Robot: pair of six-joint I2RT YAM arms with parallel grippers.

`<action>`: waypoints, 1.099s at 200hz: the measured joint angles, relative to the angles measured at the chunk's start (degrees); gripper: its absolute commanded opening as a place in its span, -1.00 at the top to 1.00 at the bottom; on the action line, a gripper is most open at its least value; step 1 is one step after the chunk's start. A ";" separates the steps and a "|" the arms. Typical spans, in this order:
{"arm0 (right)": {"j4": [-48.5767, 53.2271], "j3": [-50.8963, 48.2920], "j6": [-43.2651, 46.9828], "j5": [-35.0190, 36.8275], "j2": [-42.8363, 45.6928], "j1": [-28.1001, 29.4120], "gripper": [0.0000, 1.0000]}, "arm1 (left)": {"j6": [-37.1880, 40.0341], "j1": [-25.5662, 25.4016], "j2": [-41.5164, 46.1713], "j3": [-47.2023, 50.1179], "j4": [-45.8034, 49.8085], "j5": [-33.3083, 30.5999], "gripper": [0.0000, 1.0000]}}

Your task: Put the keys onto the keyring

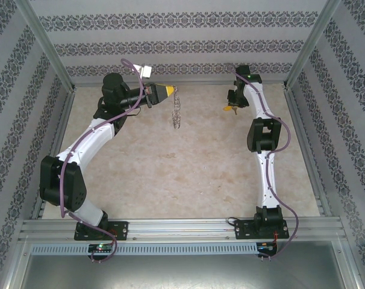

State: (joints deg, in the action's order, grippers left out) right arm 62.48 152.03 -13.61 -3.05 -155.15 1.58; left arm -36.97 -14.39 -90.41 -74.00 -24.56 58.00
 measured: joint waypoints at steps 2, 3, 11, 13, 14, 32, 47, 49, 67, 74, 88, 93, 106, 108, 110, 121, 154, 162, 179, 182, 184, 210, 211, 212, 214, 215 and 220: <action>0.00 0.02 0.00 0.02 0.00 0.00 0.55 | -0.04 0.02 0.00 0.00 -0.07 0.02 1.00; 0.02 0.02 0.00 0.00 0.00 0.00 0.55 | -0.07 0.02 0.00 0.00 -0.11 0.02 1.00; 0.09 0.09 0.02 0.00 0.00 0.00 0.56 | -0.31 0.15 0.00 0.00 -0.39 0.07 1.00; 0.11 0.11 0.00 0.00 0.00 0.00 0.56 | -0.44 0.17 0.00 0.00 -0.48 0.04 1.00; 0.11 0.11 0.00 0.02 0.00 0.00 0.56 | -0.46 0.17 0.00 0.00 -0.52 0.04 1.00; 0.17 0.11 0.02 0.00 0.00 0.00 0.62 | -0.98 0.48 0.00 0.07 -1.42 0.04 1.00; 0.52 0.11 0.02 0.00 -0.04 0.00 0.69 | -1.14 0.66 0.00 0.28 -2.10 0.00 1.00; 0.57 0.11 0.00 -0.02 -0.04 0.00 0.70 | -1.18 0.66 0.00 0.28 -2.12 0.00 1.00; 1.05 0.11 0.04 -0.20 -0.04 0.00 0.74 | -1.31 0.70 0.00 0.68 -2.38 0.00 1.00; 1.18 0.11 0.04 -0.24 -0.04 0.00 0.75 | -1.42 0.70 0.00 0.96 -2.64 0.00 1.00; 1.20 0.07 0.04 -0.44 -0.04 0.00 0.75 | -1.49 0.72 0.00 1.49 -2.93 -0.02 1.00; 1.20 0.04 0.04 -0.46 -0.04 0.02 0.75 | -1.51 0.72 0.00 1.70 -2.95 -0.02 1.00; 1.20 -0.17 0.04 -0.48 -0.04 0.02 0.77 | -1.51 0.76 0.09 2.27 -2.93 -0.02 1.00; 1.20 -0.22 0.04 -0.48 -0.04 0.02 0.77 | -1.51 0.76 0.11 2.32 -2.95 -0.02 1.00; 1.20 -0.28 0.04 -0.48 -0.04 0.02 0.77 | -1.51 0.76 0.11 2.40 -2.95 -0.04 1.00; 1.20 -0.79 0.07 -0.48 -0.04 0.04 0.79 | -1.49 0.83 0.26 2.86 -2.95 -0.04 1.00; 0.63 -3.76 0.15 -0.85 0.28 0.17 0.87 | -1.46 0.92 2.08 4.52 -2.91 -0.44 1.00; 0.52 -4.37 0.26 -0.87 0.76 0.17 0.87 | -1.46 0.92 2.75 4.98 -2.93 -0.66 1.00; 0.42 -5.40 0.28 -0.87 1.16 0.44 0.78 | -1.44 0.92 4.15 5.81 -2.93 -1.07 1.00; 0.26 -5.49 0.28 -0.85 1.18 0.46 0.74 | -1.44 0.92 4.42 5.99 -2.93 -1.14 1.00; 0.17 -5.55 0.28 -0.83 1.27 0.50 0.70 | -1.44 0.92 4.50 6.03 -2.91 -1.14 1.00; -0.20 -7.34 0.17 -0.83 2.45 0.70 0.15 | -1.44 0.94 6.01 7.17 -2.93 -1.40 1.00; -0.22 -7.41 0.17 -0.81 2.45 0.74 0.13 | -1.44 0.94 6.10 7.23 -2.91 -1.44 1.00; -0.20 -7.50 -0.04 -0.79 2.51 0.81 0.12 | -1.44 0.94 6.16 7.28 -2.93 -1.44 1.00; -0.22 -7.56 -0.37 -0.79 2.60 0.81 0.10 | -1.44 0.94 6.27 7.41 -2.93 -1.49 1.00; -0.24 -7.67 -0.39 -0.79 2.67 0.81 0.08 | -1.44 0.94 6.29 7.45 -2.93 -1.51 1.00; -0.35 -7.98 -0.35 -0.70 2.91 0.83 0.04 | -1.44 0.96 6.60 7.74 -2.93 -1.51 1.00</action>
State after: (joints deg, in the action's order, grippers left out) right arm 62.13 144.05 -13.96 -3.75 -152.24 2.42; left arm -38.41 -13.43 -83.81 -66.26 -27.49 56.49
